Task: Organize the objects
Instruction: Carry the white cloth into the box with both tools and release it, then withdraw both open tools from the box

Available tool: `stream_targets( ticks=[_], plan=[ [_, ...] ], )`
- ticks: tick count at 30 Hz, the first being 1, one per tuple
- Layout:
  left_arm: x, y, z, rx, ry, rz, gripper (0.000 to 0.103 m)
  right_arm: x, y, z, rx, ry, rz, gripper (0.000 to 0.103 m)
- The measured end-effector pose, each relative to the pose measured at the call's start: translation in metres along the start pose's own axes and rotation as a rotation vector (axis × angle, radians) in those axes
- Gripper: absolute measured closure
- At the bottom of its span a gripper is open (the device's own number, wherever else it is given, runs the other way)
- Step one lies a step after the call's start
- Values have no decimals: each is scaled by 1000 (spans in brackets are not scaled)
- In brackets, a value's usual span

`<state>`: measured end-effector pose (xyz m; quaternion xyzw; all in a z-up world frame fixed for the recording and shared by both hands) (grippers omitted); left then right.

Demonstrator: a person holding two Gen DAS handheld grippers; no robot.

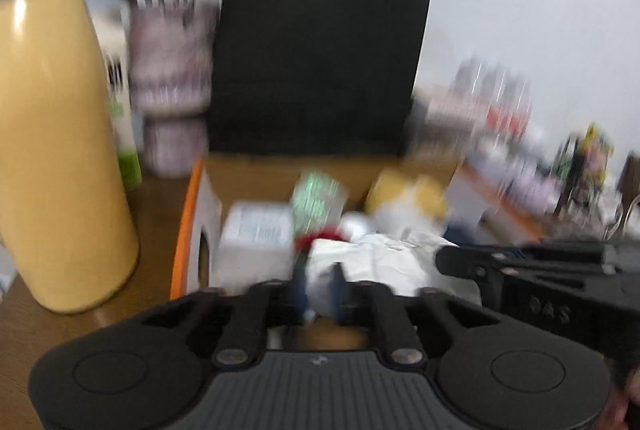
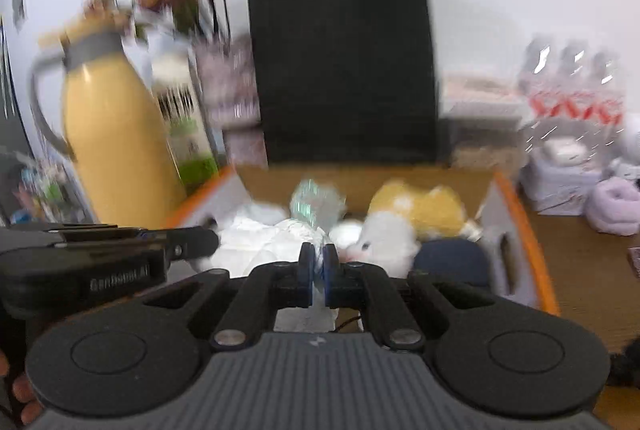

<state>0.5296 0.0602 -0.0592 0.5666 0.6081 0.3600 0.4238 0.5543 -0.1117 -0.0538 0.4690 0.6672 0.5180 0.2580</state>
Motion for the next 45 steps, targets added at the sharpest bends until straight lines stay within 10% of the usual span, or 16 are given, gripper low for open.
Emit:
stream_targets(
  ticks=[4,7,15,22,33,39,45],
  plan=[
    [11,4,5,-1,0,13,67,0,-18,29,86,34,16,92],
    [13,13,-6,-46,-17,-6,31,-6,-9,19,32,-21,-11,46],
    [8,25,-47,-73,25,48,23,-14,-1,-10,11,-65,-60,26],
    [6,-8,-171,-135,56,99,16,5,-11,-133,-76,-70,-148,3],
    [27,-108,-365,-164,74,221,4,13,-116,-345,10,-111,-261,1],
    [39,-104,-372,-199,95,191,3,13,-102,-392,-43,-187,-274,0],
    [43,-107,-307,-167,64,116,2,20,-106,-347,-71,-197,-197,0]
  ],
)
Point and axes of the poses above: each gripper's, at about its wrist camera, not at the fingertips, and z roughly the way its jaws point, x to its left, y to its top, the point moved 7 cm from there along z, roughly the way its jaws point, and after that the axes turned 14 degrees about -x, right-handed, at the moved point
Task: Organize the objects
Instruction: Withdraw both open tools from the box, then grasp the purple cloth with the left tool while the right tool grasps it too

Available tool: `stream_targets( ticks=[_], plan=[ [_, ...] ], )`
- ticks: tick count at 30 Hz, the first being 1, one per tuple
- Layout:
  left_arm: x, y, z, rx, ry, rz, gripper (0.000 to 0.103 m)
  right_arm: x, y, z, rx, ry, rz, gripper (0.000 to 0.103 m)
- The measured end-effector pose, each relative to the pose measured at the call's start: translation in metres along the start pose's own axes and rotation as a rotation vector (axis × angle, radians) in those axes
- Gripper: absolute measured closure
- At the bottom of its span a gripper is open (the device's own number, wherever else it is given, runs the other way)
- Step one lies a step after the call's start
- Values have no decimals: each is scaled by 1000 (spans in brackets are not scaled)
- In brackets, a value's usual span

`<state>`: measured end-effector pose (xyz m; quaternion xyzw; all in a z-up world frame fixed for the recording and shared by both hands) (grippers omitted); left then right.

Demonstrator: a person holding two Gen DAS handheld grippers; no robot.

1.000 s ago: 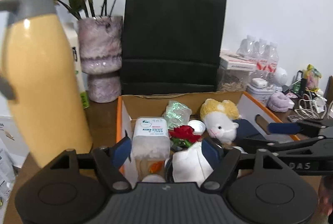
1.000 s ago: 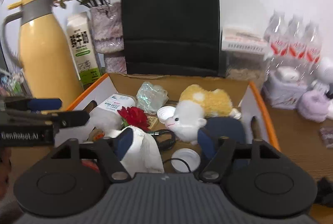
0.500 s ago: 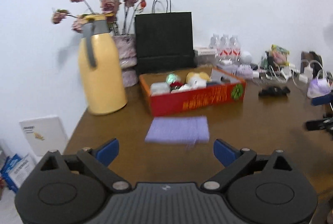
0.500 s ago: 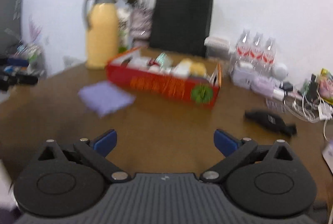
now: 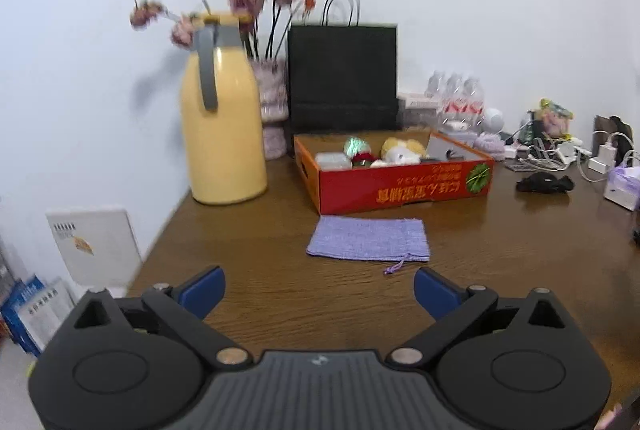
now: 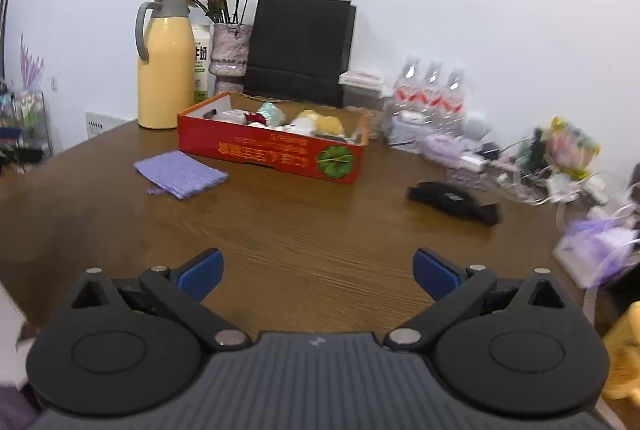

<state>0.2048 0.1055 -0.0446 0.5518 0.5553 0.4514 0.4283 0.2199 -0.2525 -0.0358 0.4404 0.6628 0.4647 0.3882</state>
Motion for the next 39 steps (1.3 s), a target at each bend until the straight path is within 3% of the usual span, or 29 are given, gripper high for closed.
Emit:
stream_targets(
  ticks=[9,13,16,17,20,21,24,25,26,30,34,39],
  plan=[
    [-2,-18,139,135,-74,30,11,67,-7,143,59,138,81,10],
    [-2,-22,182,186,-117,24,22,87,-12,205,133,207,147,38],
    [3,-27,201,225,-113,17,41,106,-13,236,162,234,152,39],
    [4,-29,205,235,-111,8,51,111,-12,241,161,238,150,39],
    [0,-29,201,225,-124,16,77,117,-11,255,167,243,145,40],
    [-5,-29,196,226,-128,30,81,117,-11,256,165,237,141,41],
    [-18,-32,177,217,-118,37,94,113,-13,253,152,192,67,66],
    [-23,-34,168,215,-110,28,96,111,-13,250,155,208,69,85],
    [-29,-36,155,211,-89,18,98,110,-14,244,161,226,78,90],
    [-60,-40,92,159,-93,-76,99,109,-20,199,150,216,35,93],
    [-80,-51,39,165,-106,-136,99,112,-32,125,127,204,39,93],
    [-112,-70,1,202,-123,-49,97,108,-55,54,142,190,116,92]
  ],
)
Point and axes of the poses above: each gripper's, at about its wrist camera, not at the fingertips, and z roughly the way its jaws point, x to its left, y to its top, the point moved 7 cm from there along z, roughly the way its jaws point, and after that the axes turned 14 degrees about -x, right-handed, at the moved point
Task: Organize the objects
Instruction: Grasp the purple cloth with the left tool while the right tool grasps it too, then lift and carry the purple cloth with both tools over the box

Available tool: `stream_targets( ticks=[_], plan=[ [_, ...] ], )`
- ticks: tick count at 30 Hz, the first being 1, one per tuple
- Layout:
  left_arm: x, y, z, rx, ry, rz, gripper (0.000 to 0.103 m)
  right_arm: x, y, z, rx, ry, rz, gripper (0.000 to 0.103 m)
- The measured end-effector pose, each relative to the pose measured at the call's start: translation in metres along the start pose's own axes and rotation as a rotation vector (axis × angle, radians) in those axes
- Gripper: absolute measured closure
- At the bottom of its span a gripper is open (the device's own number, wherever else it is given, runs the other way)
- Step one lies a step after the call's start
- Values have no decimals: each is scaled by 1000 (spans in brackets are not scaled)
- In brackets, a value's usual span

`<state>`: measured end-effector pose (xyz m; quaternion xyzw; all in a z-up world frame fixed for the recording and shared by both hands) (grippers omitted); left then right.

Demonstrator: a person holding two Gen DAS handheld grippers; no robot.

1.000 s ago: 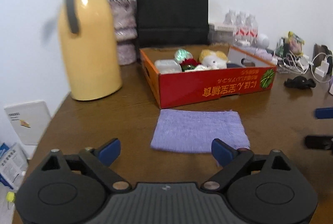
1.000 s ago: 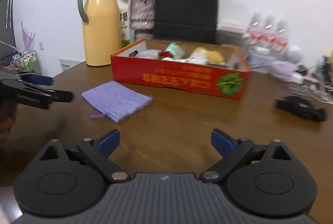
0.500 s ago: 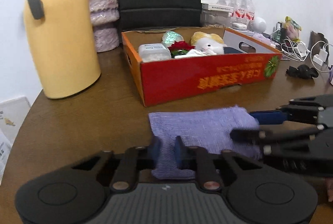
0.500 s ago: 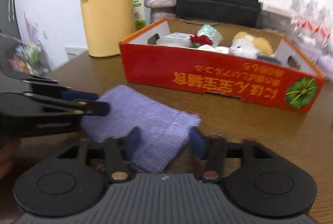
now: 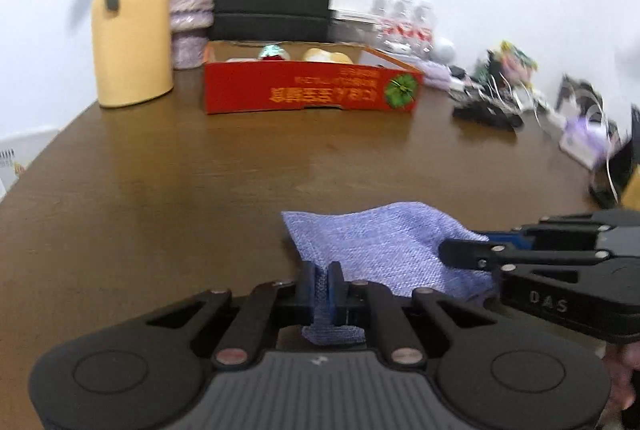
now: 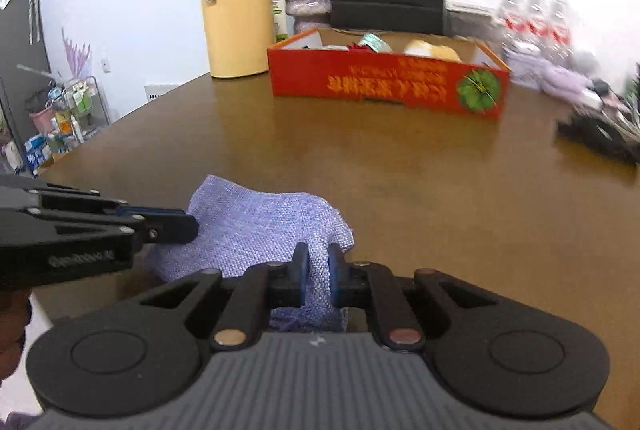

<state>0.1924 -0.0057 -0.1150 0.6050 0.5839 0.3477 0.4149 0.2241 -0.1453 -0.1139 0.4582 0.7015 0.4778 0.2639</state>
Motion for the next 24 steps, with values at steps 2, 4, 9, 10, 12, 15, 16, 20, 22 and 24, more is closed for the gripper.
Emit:
stream_targets(
  ticks=[2,4,9,10,12,15,16,20,22,24],
  plan=[
    [-10,-1,-4,4,-1,35,87,-2,-7,-16,-21,-27,-14,89],
    [-13,-2,-3,10,10,41,77,-4,-9,-21,-30,-68,-44,77],
    [-12,-4,3,-1,19,46,67,-9,-12,-19,-36,-80,-40,68],
    [-13,-5,4,2,18,49,67,-9,-11,-18,-41,-80,-28,68],
    [-13,-5,5,7,10,49,83,-10,-13,-17,-50,-84,-15,68],
    [-12,-4,6,3,21,58,96,-10,-13,-18,-59,-80,-7,77],
    [-13,-4,5,0,24,60,97,-11,-12,-19,-64,-79,0,79],
    [-15,-1,2,-15,11,49,100,-19,-10,-19,-69,-67,39,84],
    [-15,4,0,-29,12,52,100,-20,-9,-18,-78,-64,47,88],
    [-14,16,2,-47,-6,33,101,-20,-5,-17,-88,-57,55,90]
  ],
)
Point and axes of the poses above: each gripper's, at about its wrist camera, not at the fingertips, and z roughly the way its jaws point, x to its left, y to its top, the point moved 7 cm from there along z, roughly the way its jaws point, and after that the axes turned 14 degrees about -x, right-handed, at the moved point
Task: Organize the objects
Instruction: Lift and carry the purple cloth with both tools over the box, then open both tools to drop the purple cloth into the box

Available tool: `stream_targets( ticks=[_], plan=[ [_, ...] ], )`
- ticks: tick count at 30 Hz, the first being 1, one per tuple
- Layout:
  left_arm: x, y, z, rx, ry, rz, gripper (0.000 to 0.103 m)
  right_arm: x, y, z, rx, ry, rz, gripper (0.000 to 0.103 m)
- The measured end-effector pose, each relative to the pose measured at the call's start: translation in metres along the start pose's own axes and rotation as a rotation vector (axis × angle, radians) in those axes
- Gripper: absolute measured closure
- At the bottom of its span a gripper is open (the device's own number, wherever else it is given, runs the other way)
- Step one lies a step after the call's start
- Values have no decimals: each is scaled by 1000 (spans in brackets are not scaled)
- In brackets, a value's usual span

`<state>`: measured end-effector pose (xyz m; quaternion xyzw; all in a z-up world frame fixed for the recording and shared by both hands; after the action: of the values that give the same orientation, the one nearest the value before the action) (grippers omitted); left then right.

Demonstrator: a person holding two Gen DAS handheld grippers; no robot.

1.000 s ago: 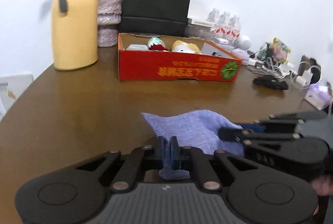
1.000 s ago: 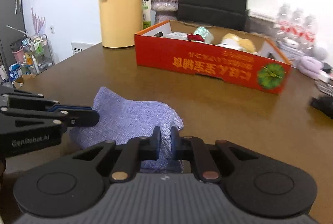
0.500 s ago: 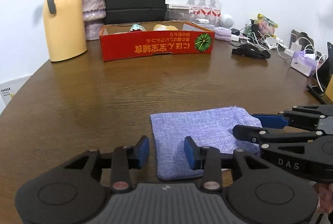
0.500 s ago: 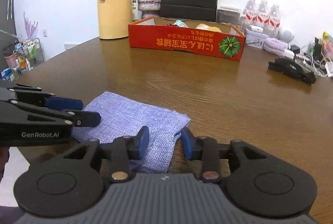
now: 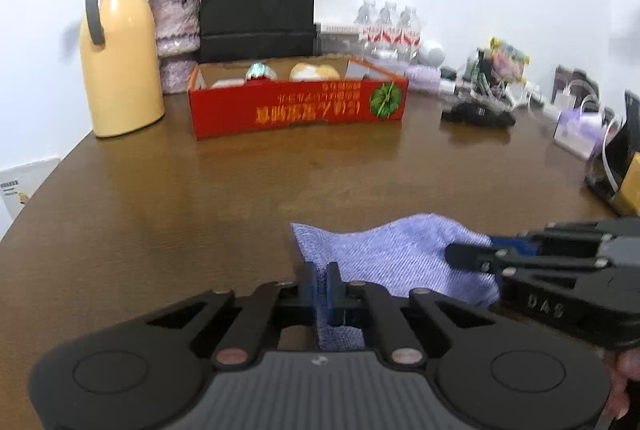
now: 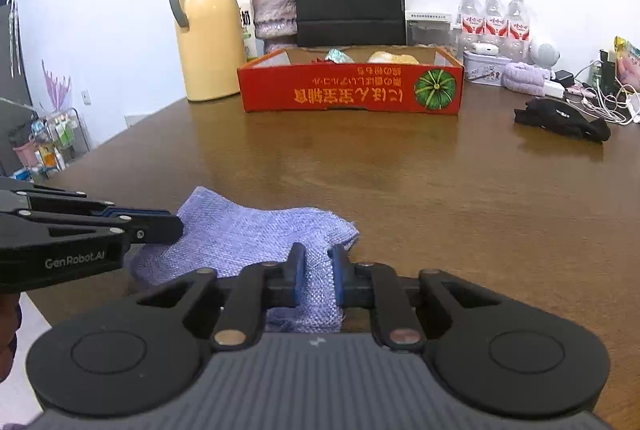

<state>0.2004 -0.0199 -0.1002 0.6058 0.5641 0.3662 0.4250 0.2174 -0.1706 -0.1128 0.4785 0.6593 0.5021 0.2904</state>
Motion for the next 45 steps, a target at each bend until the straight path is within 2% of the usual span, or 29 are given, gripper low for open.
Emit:
stream_targets(
  ticks=[3,8,11,13,17,20,22,24,25,26,27,30,31,32,36,37,39,41,43,45],
  plan=[
    [6,32,14,-50,-39,-22,101,-5,21,8,-19,26,17,91],
    [22,123,69,-191,-71,9,101,-28,105,49,-127,82,-14,91],
    [41,168,113,-242,-44,9,100,-42,160,98,-182,86,-41,91],
    [62,188,143,-251,3,-29,100,-48,186,138,-189,102,-35,91],
    [103,194,203,-198,73,-58,100,-47,202,215,-152,127,-39,91],
    [126,177,238,-129,108,-115,100,-47,192,268,-79,150,10,91],
    [134,160,256,-78,137,-116,97,-42,177,298,-14,164,12,91],
    [138,150,268,-23,157,-87,81,-32,156,317,62,196,-19,87],
    [140,148,268,-24,155,-90,75,-28,149,322,80,198,-33,80],
    [141,147,266,-28,142,-96,62,-23,143,324,103,194,-63,73],
    [142,148,264,-34,130,-98,61,-20,143,323,93,188,-93,67],
    [139,153,257,-61,110,-94,57,-25,161,307,20,155,-111,41],
    [136,153,250,-69,108,-94,56,-30,170,299,-13,157,-93,24],
    [135,155,249,-73,111,-94,55,-34,178,293,-38,153,-83,16],
    [126,163,246,-74,100,-79,52,-60,192,290,-71,43,-129,15],
    [123,165,245,-81,90,-71,50,-69,190,291,-66,15,-134,14],
    [118,168,241,-96,72,-54,39,-89,185,296,-41,-41,-113,14],
    [116,167,239,-98,97,-60,37,-107,179,297,-1,-84,-86,14],
    [111,165,230,-84,122,-43,37,-114,181,284,-13,-92,-77,13],
    [106,171,212,-122,112,-49,36,-114,181,261,-34,-64,-70,5]
  ],
)
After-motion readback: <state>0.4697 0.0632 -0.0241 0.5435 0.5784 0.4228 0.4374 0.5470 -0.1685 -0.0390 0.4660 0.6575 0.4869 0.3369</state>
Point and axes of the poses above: each gripper's, at about its wrist camera, not at the fingertips, and z roughly the way its jaws point, x to its left, y to its top, the point moved 7 cm from there along z, roughly the way its jaws point, and after that the axes turned 14 degrees about -x, right-handed, at the moved point
